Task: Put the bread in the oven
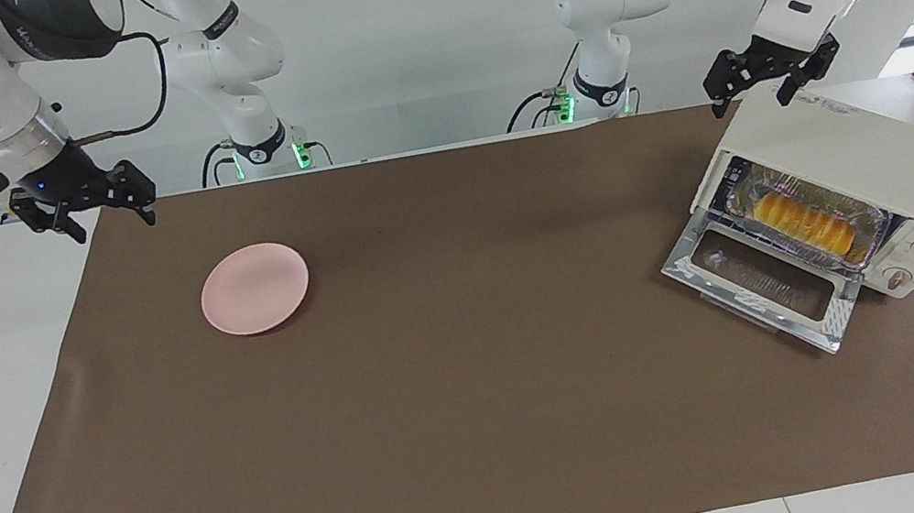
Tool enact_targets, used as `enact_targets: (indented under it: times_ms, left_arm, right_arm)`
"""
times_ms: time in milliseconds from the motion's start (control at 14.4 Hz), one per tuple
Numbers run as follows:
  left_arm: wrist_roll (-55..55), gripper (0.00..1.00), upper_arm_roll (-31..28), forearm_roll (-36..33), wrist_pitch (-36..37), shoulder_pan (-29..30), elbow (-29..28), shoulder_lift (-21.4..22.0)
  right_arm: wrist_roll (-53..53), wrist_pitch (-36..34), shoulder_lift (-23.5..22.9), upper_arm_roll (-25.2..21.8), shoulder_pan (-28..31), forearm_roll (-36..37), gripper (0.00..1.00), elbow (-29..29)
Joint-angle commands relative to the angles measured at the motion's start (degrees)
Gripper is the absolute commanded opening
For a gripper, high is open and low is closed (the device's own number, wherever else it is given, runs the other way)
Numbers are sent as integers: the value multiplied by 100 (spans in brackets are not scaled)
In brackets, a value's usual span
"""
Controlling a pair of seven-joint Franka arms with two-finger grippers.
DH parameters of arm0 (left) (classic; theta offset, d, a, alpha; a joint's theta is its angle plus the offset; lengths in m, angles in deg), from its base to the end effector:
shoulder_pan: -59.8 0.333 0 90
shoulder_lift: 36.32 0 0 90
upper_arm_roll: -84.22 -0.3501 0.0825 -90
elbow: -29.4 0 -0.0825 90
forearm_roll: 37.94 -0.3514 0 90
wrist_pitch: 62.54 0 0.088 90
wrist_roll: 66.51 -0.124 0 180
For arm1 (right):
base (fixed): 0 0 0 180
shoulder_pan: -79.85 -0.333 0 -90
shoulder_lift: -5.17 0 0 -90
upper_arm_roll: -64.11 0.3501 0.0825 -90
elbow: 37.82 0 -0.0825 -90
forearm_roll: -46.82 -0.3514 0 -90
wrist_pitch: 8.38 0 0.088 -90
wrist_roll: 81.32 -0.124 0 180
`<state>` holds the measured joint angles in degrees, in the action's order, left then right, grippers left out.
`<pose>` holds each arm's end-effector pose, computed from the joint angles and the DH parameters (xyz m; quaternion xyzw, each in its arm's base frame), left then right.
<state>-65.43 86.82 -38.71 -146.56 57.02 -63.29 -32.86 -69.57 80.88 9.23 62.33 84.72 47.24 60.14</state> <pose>0.4858 -0.0448 0.6432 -0.9982 0.0370 0.0450 0.0106 0.4879 -0.0584 0.6157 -0.9982 -0.0446 0.0404 0.0039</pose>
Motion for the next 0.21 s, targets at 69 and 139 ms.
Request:
enact_targets:
  times_ms: [69,139]
  left_arm:
    - [59,100,-40,86,35,-47,-82,49]
    - [59,100,-40,86,17,-47,-126,58]
  right_arm:
    - [-77,-84,77,47,32,64,100,29]
    - [-77,-84,77,47,32,64,100,29]
